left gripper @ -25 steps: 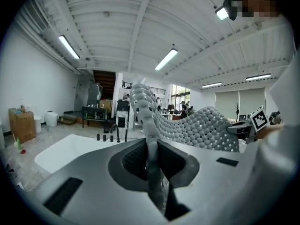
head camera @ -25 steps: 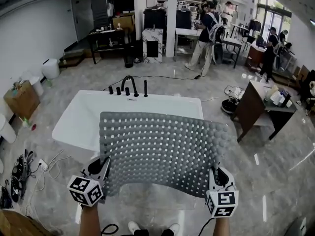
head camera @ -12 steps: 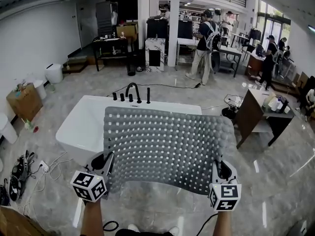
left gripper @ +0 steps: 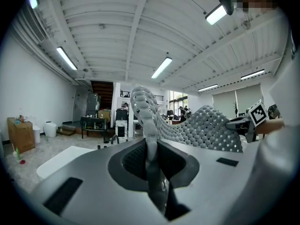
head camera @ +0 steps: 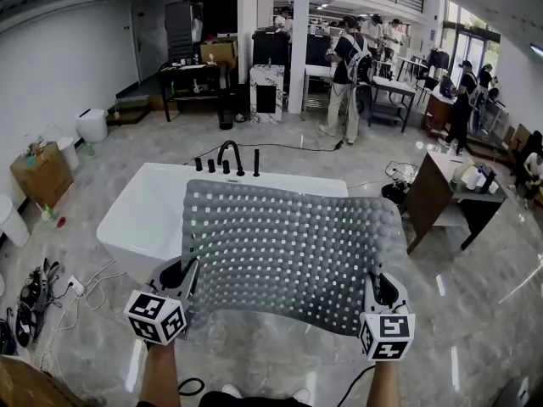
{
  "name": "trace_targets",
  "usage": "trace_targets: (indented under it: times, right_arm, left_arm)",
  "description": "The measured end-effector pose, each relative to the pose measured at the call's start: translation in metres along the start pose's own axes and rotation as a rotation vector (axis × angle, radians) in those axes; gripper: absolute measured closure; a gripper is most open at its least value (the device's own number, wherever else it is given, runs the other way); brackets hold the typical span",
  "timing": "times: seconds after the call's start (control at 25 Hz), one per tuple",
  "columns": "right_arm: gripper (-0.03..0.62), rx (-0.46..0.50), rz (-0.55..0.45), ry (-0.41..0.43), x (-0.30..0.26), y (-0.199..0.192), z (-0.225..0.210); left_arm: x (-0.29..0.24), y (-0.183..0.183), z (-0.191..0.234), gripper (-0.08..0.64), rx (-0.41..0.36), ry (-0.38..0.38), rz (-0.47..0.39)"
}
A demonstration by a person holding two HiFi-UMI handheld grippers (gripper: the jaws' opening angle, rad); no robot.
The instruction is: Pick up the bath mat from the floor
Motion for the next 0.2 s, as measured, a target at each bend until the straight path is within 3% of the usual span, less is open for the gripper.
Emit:
trace_targets:
  times: [0.2]
  right_arm:
    - [0.525, 0.004, 0.005, -0.006, 0.0022, 0.0001, -0.0025]
  left_arm:
    - [-0.0008, -0.0004, -0.0021, 0.512, 0.001, -0.005, 0.002]
Point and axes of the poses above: the fingertips, and each gripper's own axes: x backward along the fingers, z to its left, y out of its top, the point moved 1 cm from there along x, backward along the fingers, and after that the axes turned 11 degrees about -z, right-handed, at the moved point
